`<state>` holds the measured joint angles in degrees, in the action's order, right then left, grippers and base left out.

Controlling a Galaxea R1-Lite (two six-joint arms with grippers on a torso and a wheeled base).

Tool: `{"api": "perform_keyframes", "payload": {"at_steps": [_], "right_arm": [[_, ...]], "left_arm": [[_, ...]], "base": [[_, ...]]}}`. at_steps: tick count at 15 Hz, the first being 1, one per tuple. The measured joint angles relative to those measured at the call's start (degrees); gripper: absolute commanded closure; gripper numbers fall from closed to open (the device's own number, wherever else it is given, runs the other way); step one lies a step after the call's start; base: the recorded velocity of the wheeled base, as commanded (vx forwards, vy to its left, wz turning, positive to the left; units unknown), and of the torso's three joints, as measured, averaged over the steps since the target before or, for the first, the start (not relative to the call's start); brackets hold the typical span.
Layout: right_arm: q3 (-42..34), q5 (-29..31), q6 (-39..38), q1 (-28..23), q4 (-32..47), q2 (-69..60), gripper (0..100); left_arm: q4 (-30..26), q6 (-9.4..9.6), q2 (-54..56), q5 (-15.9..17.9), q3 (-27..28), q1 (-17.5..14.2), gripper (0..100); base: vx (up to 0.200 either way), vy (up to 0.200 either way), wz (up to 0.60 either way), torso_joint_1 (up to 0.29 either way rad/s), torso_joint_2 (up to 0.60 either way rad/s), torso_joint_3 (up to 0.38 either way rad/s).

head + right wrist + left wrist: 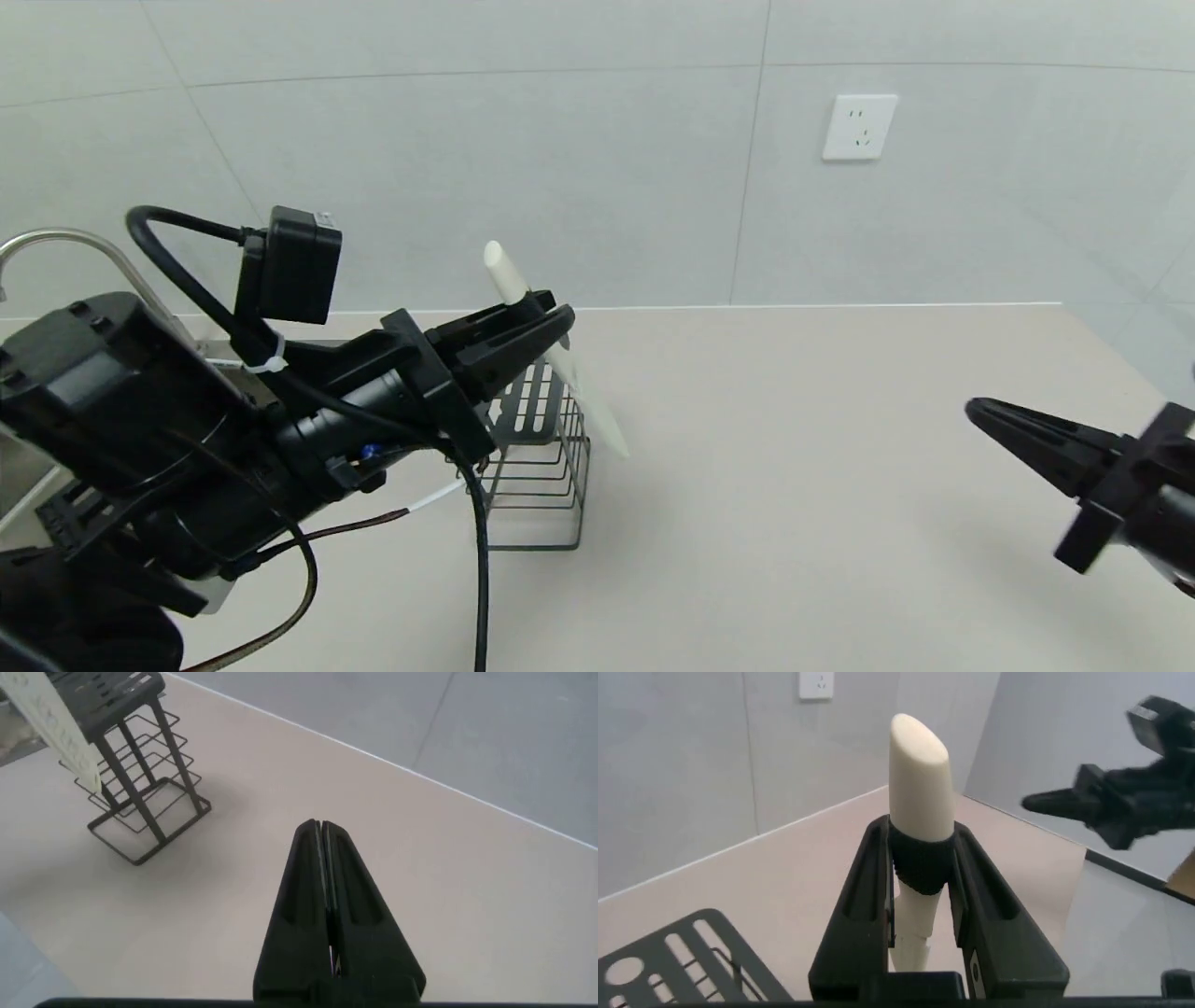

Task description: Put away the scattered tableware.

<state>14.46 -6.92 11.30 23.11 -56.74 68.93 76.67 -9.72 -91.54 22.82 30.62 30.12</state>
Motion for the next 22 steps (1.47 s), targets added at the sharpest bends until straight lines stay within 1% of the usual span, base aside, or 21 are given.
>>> {"api": "perform_keyframes", "payload": {"at_steps": [3, 4, 6, 8, 9, 10, 12, 13, 14, 15, 16, 17, 18, 19, 20, 22], "right_arm": [[-7.57, -4.0, 3.52, -6.75, 0.96, -12.86, 100], [-9.36, -4.79, 4.27, -8.7, 2.55, -17.21, 100], [-11.93, -5.69, 5.17, -11.68, 9.0, -26.82, 100], [-13.25, -6.07, 5.63, -13.19, 17.7, -36.49, 100], [-13.62, -6.18, 5.77, -13.69, 22.5, -41.8, 100], [-13.86, -6.24, 5.85, -14.02, 27.23, -46.85, 100], [-14.13, -5.91, 5.85, -14.41, 34.68, -55.63, 100], [-14.19, -4.21, 5.47, -14.57, 39.39, -58.27, 100], [-14.24, 0.01, 4.62, -14.65, 43.74, -59.98, 100], [-14.35, 5.14, 1.87, -14.82, 48.91, -61.21, 100], [-14.38, 7.61, -1.76, -15.04, 51.74, -61.95, 100], [-14.41, 8.69, -6.7, -15.52, 52.97, -62.45, 100], [-14.46, 9.41, -9.06, -16.47, 53.52, -62.84, 100], [-14.46, 9.46, -9.19, -17.97, 53.7, -63.23, 100], [-14.46, 9.17, -8.33, -19.79, 54.11, -64.24, 100], [-14.46, 6.44, -5.51, -22.21, 55.19, -66.76, 100]], "left_arm": [[-2.9, 0.01, 3.89, -0.85, -1.46, 0.02, 100], [-3.73, 0.04, 5.44, -0.99, -2.18, -0.02, 100], [-6.38, 0.06, 9.26, -1.1, -3.45, -0.22, 100], [-11.74, 0.12, 13.37, -1.23, -3.89, -0.83, 100], [-15.41, 0.39, 15.52, -1.29, -3.93, -1.96, 100], [-17.44, 1.35, 17.12, -1.39, -3.84, -3.17, 100], [-17.76, 3.51, 18.64, -1.48, -2.99, -4.06, 100], [-17.74, 5.42, 18.66, -1.52, -2.35, -4.22, 100], [-17.65, 7.56, 18.29, -1.54, -1.46, -4.3, 100], [-17.54, 9.58, 17.7, -1.43, -0.34, -4.33, 100], [-17.52, 10.64, 17.15, -1.32, 0.49, -4.35, 100], [-17.25, 12.18, 16.38, -1.26, 1.73, -4.38, 100], [-16.04, 13.63, 15.02, -1.21, 3.66, -4.58, 100], [-14.31, 14.42, 13.37, -1.15, 5.32, -5.05, 100], [-12.98, 14.73, 11.82, -1.07, 6.3, -5.42, 100], [-12.21, 14.88, 9.18, -0.95, 7.17, -5.85, 100]], "base": [[0.0, 0.0, 0.0, 0.0, 0.0, 0.0], [0.0, 0.0, 0.0, 0.0, 0.0, 0.0], [0.0, 0.0, 0.0, 0.0, 0.0, 0.0], [0.0, 0.0, 0.0, 0.0, 0.0, 0.0], [0.0, 0.0, 0.0, 0.0, 0.0, 0.0], [0.0, 0.0, 0.0, 0.0, 0.0, 0.0], [0.0, 0.0, 0.0, 0.0, 0.0, 0.0], [0.0, 0.0, 0.0, 0.0, 0.0, 0.0], [0.0, 0.0, 0.0, 0.0, 0.0, 0.0], [0.0, 0.0, 0.0, 0.0, 0.0, 0.0], [0.0, 0.0, 0.0, 0.0, 0.0, 0.0], [0.0, 0.0, 0.0, 0.0, 0.0, 0.0], [0.0, 0.0, 0.0, 0.0, 0.0, 0.0], [0.0, 0.0, 0.0, 0.0, 0.0, 0.0], [0.0, 0.0, 0.0, 0.0, 0.0, 0.0], [0.0, 0.0, 0.0, 0.0, 0.0, 0.0]]}}
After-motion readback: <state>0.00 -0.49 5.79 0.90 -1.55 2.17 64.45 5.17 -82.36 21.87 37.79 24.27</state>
